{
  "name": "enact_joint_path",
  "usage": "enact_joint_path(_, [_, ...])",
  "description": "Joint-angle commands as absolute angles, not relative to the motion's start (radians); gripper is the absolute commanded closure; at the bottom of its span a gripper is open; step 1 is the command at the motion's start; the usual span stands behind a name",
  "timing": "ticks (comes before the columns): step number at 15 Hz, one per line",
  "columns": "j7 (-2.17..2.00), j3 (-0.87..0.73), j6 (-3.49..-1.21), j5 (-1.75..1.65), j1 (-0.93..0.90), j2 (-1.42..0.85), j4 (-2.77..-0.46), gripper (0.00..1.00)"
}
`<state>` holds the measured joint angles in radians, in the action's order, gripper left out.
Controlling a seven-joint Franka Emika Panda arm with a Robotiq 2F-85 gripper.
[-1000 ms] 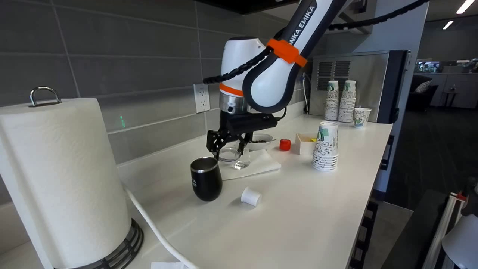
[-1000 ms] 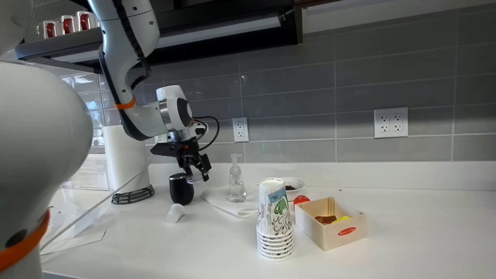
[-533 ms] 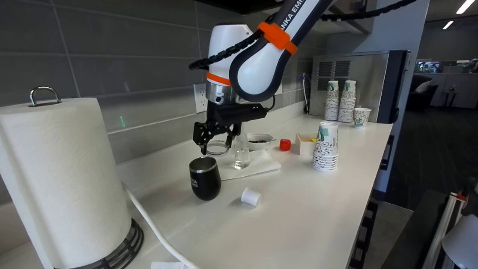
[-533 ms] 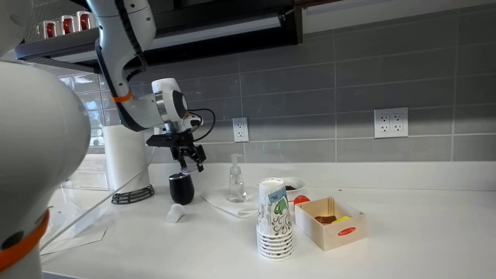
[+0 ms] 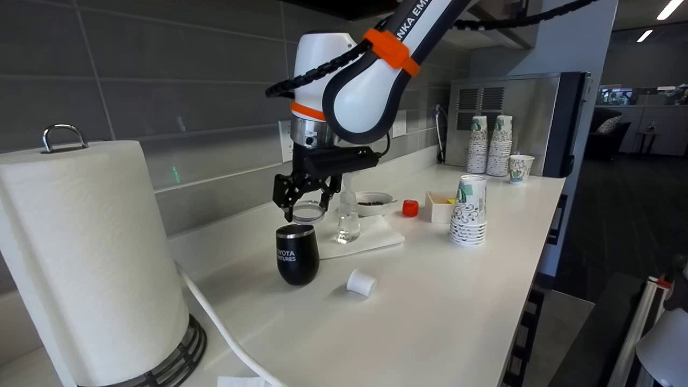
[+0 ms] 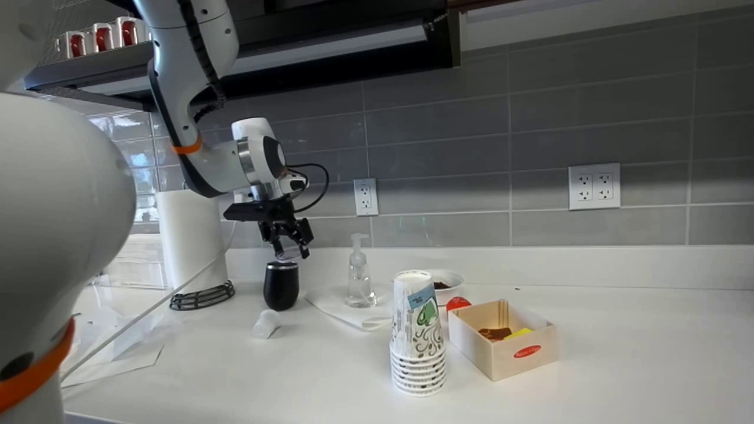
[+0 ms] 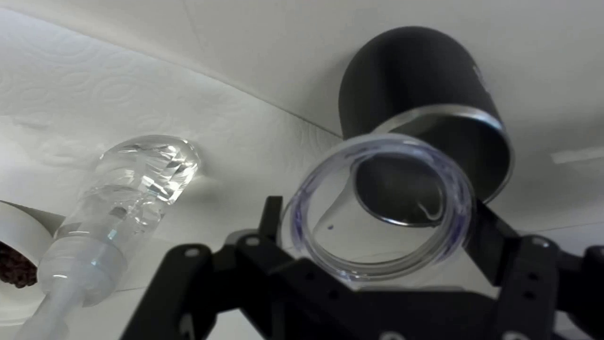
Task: Put the clear lid on the black object
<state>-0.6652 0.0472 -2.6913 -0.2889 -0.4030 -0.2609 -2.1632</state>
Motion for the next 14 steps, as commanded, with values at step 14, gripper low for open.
enact_joint_path(14, [-0.518, 0.109, -2.638, -0.222, -0.398, -0.356, -2.054, 0.33])
